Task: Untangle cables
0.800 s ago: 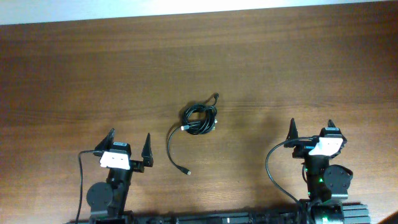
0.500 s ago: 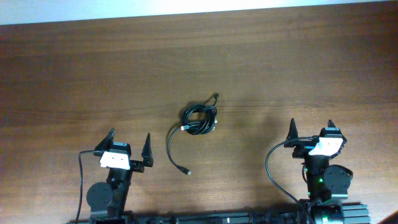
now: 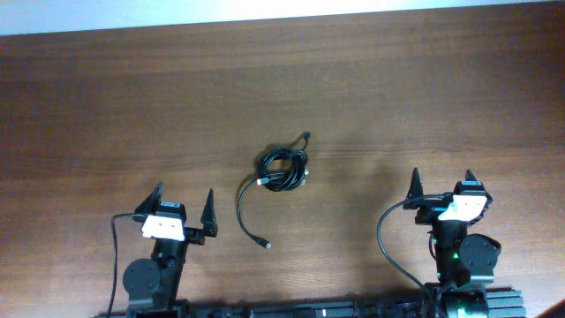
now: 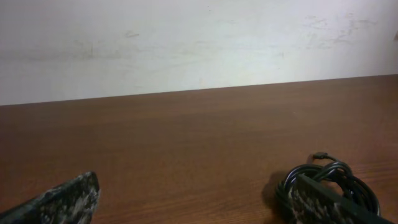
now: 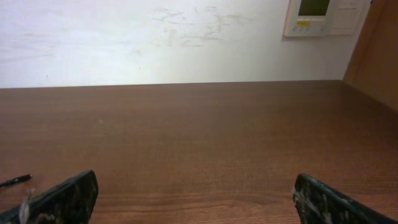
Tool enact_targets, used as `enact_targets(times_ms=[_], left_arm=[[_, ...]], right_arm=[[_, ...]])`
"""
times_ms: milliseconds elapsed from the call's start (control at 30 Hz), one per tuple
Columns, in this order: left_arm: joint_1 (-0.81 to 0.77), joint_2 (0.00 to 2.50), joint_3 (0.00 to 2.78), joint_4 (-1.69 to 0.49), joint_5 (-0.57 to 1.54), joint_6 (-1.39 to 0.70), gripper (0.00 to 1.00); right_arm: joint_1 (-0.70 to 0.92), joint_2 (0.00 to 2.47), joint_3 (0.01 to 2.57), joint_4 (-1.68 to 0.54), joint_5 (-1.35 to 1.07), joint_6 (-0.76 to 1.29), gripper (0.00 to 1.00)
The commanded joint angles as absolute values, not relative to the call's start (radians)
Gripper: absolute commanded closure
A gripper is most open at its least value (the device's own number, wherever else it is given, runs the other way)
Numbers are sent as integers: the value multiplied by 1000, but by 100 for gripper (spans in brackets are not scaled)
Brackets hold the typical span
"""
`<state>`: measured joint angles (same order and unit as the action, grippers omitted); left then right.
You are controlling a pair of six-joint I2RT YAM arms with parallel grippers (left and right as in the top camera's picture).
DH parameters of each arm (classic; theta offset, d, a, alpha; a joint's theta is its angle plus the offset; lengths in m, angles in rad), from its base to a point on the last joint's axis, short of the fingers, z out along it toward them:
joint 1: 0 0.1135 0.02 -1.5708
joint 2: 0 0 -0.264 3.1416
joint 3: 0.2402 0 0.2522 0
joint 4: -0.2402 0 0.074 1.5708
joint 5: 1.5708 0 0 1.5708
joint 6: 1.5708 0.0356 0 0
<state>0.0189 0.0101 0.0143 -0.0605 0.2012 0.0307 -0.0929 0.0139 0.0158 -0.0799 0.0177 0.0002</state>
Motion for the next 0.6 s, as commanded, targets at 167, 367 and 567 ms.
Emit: enact_targets(times_ms=[167,367,567], left_arm=[[13,6,9,-50,194,39,1],[13,6,9,-44,231,39,1],[14,56,136,-194,220,9,1]], right_arm=[[-99,4,6,-79,12,2,1],[-99,4,6,-79,12,2,1],[-99,4,6,-79,12,2,1]])
